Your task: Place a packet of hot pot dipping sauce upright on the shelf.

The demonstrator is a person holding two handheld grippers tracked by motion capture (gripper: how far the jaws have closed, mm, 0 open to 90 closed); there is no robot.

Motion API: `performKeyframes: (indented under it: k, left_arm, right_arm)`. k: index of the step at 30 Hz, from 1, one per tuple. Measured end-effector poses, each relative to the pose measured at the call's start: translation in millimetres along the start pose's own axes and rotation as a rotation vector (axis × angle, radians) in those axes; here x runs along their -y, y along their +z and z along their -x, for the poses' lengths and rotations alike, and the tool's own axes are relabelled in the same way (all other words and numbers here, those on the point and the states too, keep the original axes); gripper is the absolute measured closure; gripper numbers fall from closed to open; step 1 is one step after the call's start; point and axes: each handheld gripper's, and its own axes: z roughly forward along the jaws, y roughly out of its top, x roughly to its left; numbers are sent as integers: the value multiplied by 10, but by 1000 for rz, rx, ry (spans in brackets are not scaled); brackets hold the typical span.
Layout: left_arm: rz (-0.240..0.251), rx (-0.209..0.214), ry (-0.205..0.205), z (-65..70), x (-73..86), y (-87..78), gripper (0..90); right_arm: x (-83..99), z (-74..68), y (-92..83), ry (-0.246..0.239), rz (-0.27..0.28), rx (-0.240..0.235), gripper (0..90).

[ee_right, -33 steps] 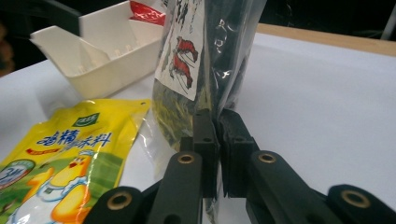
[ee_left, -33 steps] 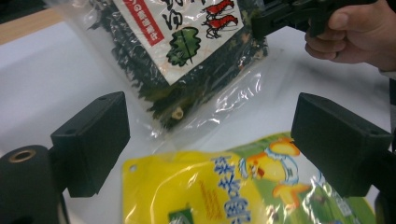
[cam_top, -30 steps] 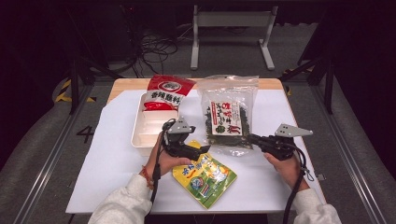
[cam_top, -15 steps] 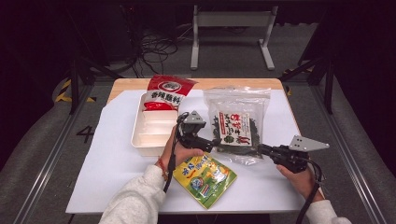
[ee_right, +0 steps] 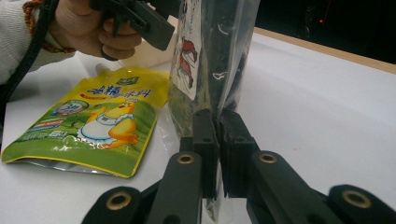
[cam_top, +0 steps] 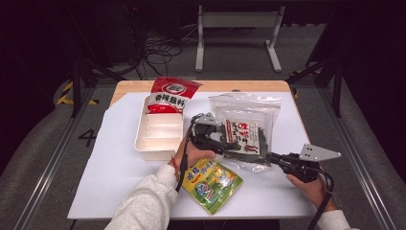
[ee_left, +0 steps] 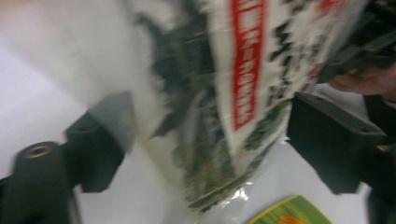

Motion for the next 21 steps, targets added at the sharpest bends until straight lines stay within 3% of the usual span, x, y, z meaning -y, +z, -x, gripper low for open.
performKeyframes:
  k: [5,6,9,12,15,16,21]
  left_arm:
    - [18,6,38,51,-11,-45,390]
    - [28,9,41,52,-3,-71,390]
    - [57,38,71,49,25,-139,555]
    - [78,70,108,97,39,-187,648]
    - [73,114,155,136,26,-233,694]
    - [77,133,155,145,22,-239,697]
    - [106,108,146,179,35,-212,628]
  right_arm:
    - [1,-4,20,19,5,37,851]
    - [1,-4,20,19,5,37,851]
    - [2,18,29,39,10,68,846]
    - [1,48,31,63,19,85,843]
    - [-12,73,37,83,24,91,843]
    - [-17,75,40,88,25,97,843]
    - [-46,47,109,84,23,76,846]
